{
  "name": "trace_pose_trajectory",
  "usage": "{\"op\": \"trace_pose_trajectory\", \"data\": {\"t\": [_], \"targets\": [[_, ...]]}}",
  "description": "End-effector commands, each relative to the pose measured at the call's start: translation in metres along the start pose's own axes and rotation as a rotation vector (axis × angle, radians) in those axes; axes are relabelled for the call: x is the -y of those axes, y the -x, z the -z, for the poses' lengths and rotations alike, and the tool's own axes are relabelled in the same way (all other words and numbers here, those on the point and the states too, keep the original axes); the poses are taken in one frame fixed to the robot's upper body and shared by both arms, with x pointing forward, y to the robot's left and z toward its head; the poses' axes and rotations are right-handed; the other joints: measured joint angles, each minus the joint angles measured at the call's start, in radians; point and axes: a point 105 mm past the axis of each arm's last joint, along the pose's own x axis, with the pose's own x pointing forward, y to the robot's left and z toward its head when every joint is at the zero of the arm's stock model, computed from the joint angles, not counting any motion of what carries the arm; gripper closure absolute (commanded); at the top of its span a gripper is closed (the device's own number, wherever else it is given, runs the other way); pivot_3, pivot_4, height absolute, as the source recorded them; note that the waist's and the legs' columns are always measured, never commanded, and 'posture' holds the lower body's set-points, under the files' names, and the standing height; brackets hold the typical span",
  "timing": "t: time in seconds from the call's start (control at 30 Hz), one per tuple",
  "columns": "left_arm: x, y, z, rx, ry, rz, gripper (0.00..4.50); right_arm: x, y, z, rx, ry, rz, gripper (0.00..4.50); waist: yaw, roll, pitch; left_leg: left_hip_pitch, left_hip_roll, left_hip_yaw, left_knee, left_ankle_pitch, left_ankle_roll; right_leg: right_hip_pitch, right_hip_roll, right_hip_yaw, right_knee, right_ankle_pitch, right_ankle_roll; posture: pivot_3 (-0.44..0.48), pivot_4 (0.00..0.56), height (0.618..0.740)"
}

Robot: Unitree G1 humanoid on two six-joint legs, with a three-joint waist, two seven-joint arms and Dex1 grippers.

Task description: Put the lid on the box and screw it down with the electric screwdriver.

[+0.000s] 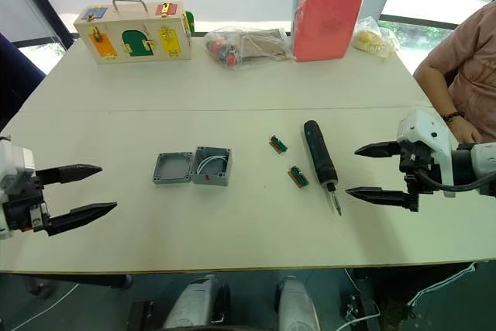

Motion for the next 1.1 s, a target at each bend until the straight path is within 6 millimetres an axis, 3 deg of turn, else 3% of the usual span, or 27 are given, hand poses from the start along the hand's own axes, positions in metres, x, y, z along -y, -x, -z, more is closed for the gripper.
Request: {"op": "trace_pose_trajectory", "data": {"t": [0.03,1.1], "targets": [[0.002,0.005,-0.010,0.007,-0.031,-0.003,0.04,-0.001,0.002,-0.009,0.013,0.036,-0.001,0.00,0.000,0.000,0.000,0.000,0.000,0.000,0.000,0.000,0.000,0.000,0.000,0.000,0.000,0.000,0.000,0.000,0.150,0.730],[0.003,-0.012,-0.019,0.025,-0.082,0.034,0.04,-0.006,0.000,-0.011,0.018,0.019,0.012,0.00,0.003,0.000,0.000,0.000,0.000,0.000,0.000,0.000,0.000,0.000,0.000,0.000,0.000,0.000,0.000,0.000,0.150,0.730]]}}
